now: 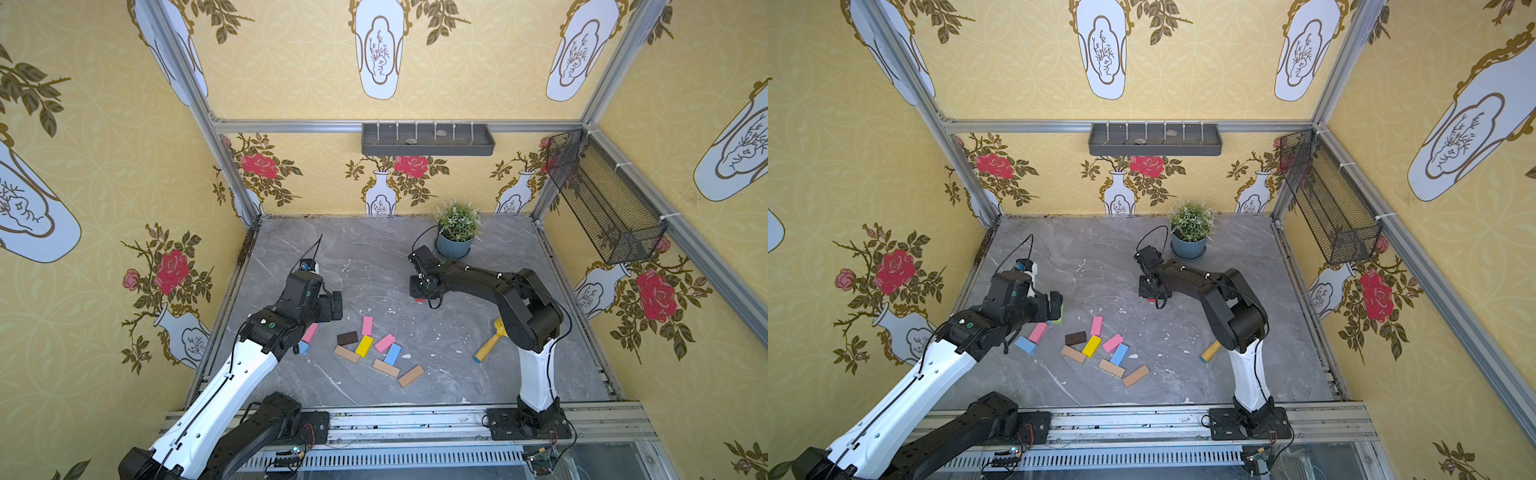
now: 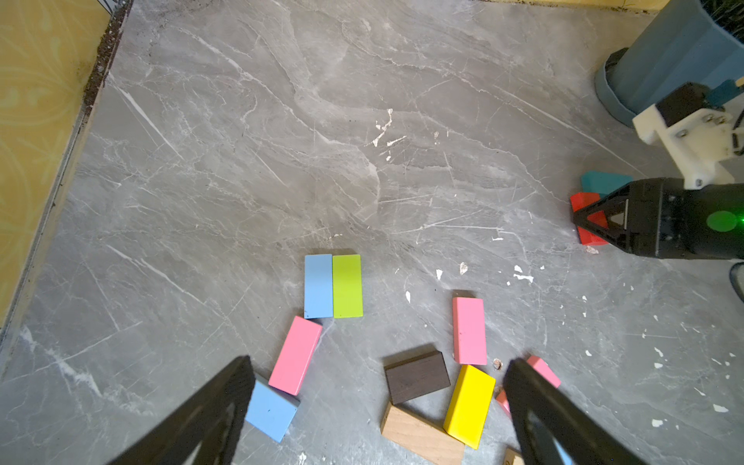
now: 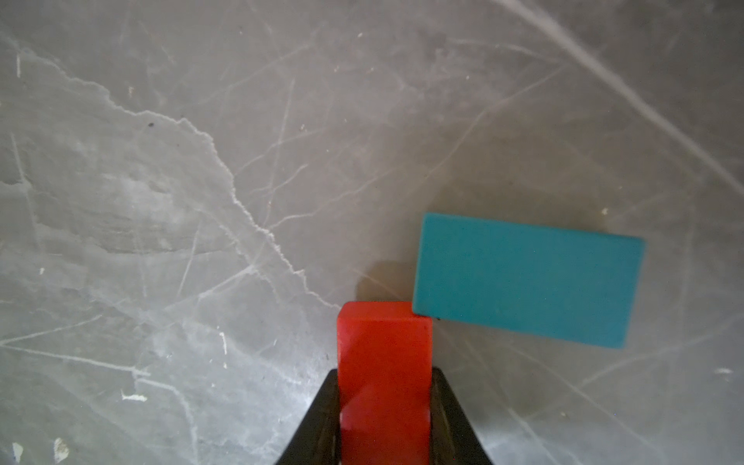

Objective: Assemble the number 8 with building blocks
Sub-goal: Assemble the building block at the center of the board.

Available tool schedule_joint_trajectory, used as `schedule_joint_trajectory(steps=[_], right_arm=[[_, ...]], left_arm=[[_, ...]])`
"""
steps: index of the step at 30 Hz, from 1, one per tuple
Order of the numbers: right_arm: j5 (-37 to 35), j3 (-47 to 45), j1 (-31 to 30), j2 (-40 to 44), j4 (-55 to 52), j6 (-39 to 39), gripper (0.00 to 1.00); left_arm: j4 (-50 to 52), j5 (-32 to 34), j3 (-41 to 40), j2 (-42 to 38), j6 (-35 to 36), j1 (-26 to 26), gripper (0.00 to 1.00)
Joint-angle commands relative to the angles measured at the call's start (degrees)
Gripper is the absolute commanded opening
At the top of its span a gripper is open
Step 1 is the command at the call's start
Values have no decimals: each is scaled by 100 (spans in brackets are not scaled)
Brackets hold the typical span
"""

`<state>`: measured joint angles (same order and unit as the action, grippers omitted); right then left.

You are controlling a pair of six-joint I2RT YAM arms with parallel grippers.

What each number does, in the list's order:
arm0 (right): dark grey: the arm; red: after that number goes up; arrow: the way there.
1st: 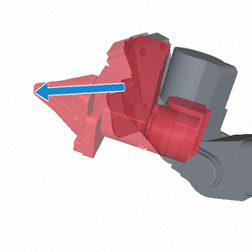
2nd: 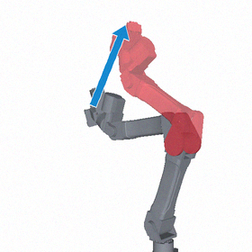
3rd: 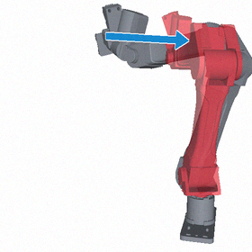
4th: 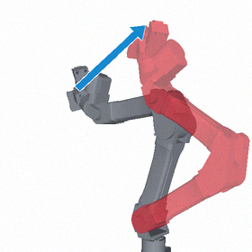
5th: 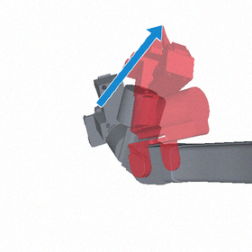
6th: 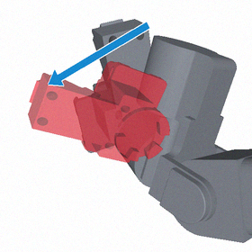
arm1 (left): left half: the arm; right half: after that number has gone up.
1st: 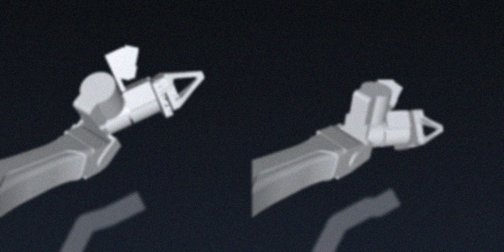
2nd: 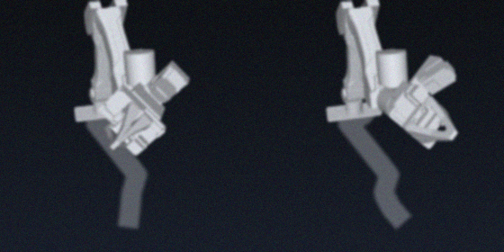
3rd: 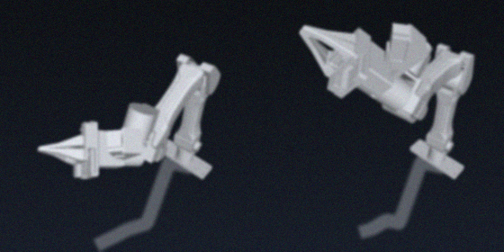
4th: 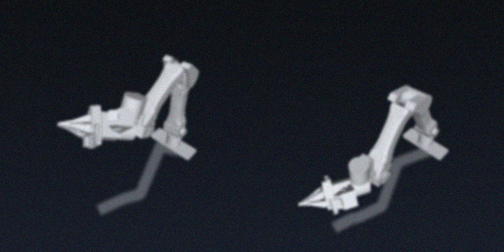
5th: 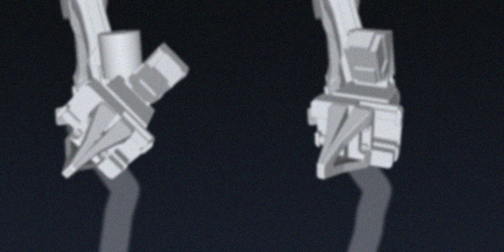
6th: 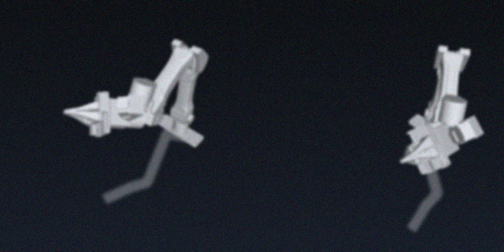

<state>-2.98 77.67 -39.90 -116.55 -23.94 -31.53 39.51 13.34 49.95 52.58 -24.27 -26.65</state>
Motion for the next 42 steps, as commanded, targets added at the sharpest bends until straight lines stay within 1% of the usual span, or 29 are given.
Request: schedule_joint_trajectory(steps=[1, 4, 8, 14, 17, 31, 42], right_arm=[[77, -103, 0, -45, -540, -128, 28], [79, -122, -17, -42, -535, -149, 32], [25, -113, -18, -41, -553, -174, 32], [-9, -93, -34, -20, -584, -169, 41], [-28, -82, -41, -15, -581, -174, 43], [-159, -51, -21, -38, -650, -215, 29], [-214, -154, 27, 55, -638, -301, 27]], left_arm=[[36, 37, -35, 5, -1, 2, 100], [39, 37, -38, 7, -5, 2, 100], [34, 37, -35, 7, -4, 2, 100], [37, 37, -31, 7, -6, 2, 100], [38, 30, -29, 7, -7, 2, 100], [36, 21, -30, 25, -4, 11, 100], [36, 13, -30, 26, -2, 20, 100]])
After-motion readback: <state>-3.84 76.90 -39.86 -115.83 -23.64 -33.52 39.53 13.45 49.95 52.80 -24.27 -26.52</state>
